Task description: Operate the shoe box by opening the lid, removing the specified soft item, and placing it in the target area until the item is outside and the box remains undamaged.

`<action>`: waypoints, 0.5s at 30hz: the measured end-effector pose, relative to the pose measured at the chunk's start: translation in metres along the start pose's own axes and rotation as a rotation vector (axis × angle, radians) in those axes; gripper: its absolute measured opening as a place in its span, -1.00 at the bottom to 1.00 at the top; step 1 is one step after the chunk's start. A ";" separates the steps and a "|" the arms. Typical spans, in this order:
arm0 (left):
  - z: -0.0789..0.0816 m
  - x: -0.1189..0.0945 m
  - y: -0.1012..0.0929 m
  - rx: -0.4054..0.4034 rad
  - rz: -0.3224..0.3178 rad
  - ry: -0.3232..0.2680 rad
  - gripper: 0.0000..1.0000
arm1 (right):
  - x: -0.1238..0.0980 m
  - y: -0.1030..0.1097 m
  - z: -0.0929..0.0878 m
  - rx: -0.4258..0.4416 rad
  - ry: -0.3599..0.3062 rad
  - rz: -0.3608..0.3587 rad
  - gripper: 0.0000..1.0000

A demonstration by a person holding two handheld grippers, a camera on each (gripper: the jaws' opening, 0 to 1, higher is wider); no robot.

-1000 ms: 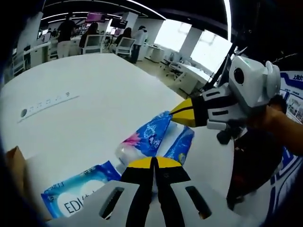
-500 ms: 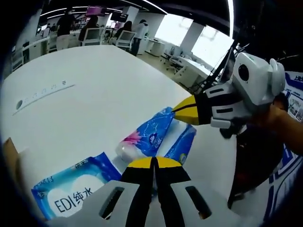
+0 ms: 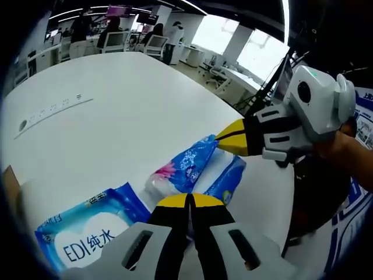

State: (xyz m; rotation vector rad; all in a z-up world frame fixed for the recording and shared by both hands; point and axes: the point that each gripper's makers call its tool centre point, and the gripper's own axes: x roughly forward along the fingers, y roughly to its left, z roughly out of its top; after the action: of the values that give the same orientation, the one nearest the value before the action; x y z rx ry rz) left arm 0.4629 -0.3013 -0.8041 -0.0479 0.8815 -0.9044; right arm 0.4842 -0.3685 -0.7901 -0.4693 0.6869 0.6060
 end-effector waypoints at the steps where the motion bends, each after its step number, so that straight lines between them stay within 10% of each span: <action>1: 0.000 0.000 0.000 -0.006 0.000 0.000 -1.00 | 0.000 0.000 0.000 0.003 -0.001 -0.002 -1.00; 15: 0.001 -0.004 0.006 -0.030 -0.008 -0.018 -1.00 | 0.008 0.001 0.004 0.001 0.005 -0.013 -1.00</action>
State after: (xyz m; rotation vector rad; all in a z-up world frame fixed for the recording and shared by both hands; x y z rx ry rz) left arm 0.4661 -0.2944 -0.8033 -0.0857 0.8787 -0.8971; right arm 0.4905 -0.3627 -0.7926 -0.4747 0.6881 0.5921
